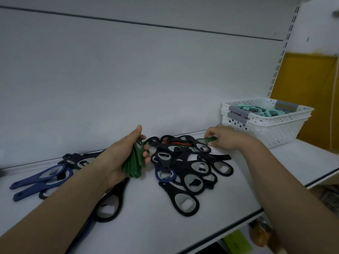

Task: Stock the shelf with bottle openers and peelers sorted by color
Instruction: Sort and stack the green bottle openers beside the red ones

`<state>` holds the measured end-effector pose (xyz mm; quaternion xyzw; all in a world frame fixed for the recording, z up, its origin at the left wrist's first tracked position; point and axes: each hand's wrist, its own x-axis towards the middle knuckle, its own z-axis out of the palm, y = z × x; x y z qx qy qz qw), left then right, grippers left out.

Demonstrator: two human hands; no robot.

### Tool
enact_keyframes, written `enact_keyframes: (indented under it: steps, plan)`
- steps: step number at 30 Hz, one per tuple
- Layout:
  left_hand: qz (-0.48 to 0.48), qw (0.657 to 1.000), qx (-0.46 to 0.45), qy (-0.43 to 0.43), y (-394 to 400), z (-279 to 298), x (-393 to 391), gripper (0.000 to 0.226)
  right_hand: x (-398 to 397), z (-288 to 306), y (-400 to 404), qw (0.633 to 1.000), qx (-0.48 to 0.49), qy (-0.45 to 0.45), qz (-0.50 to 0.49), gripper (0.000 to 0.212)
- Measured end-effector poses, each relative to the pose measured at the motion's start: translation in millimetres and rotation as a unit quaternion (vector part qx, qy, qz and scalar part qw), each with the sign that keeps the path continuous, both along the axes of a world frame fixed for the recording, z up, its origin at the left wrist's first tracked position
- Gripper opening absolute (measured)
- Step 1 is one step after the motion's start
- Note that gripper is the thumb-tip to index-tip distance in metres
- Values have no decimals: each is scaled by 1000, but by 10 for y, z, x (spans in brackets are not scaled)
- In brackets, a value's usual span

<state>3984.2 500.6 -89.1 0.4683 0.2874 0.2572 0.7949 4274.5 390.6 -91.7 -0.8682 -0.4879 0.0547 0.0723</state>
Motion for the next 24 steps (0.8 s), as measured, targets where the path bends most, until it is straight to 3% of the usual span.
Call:
enact_keyframes:
  steps: [3, 7, 10, 13, 15, 18, 20, 22, 24]
  plan:
    - [8, 996, -55, -63, -2, -2, 5, 28, 17, -23, -30, 999, 23, 21, -22, 19]
    - [-1, 993, -46, -107, -16, 19, -25, 55, -2, -12, -57, 987, 131, 75, -57, 14]
    - [-9, 994, -56, -91, -37, 21, -30, 44, -95, 96, -58, 945, 298, 114, -73, 7]
    - [-12, 995, -57, -79, -76, 23, 0, 41, -322, 242, 0, 876, 447, 177, -18, 5]
    - [0, 995, -69, -76, -76, 32, 22, 41, -587, 294, 52, 863, 447, 225, 61, 9]
    - [-8, 994, -83, -65, -14, 21, 50, 46, -1042, 276, 138, 890, 333, 234, 205, 23]
    - [-15, 996, -66, -52, -2, 8, 51, 48, -1202, 245, 195, 881, 294, 257, 265, 39]
    - [32, 996, -58, -57, 8, -18, 37, 38, -1154, 209, 245, 876, 321, 263, 247, 42]
    - [64, 994, -54, -65, 4, -28, 16, 34, -942, 145, 271, 904, 336, 189, 188, 30]
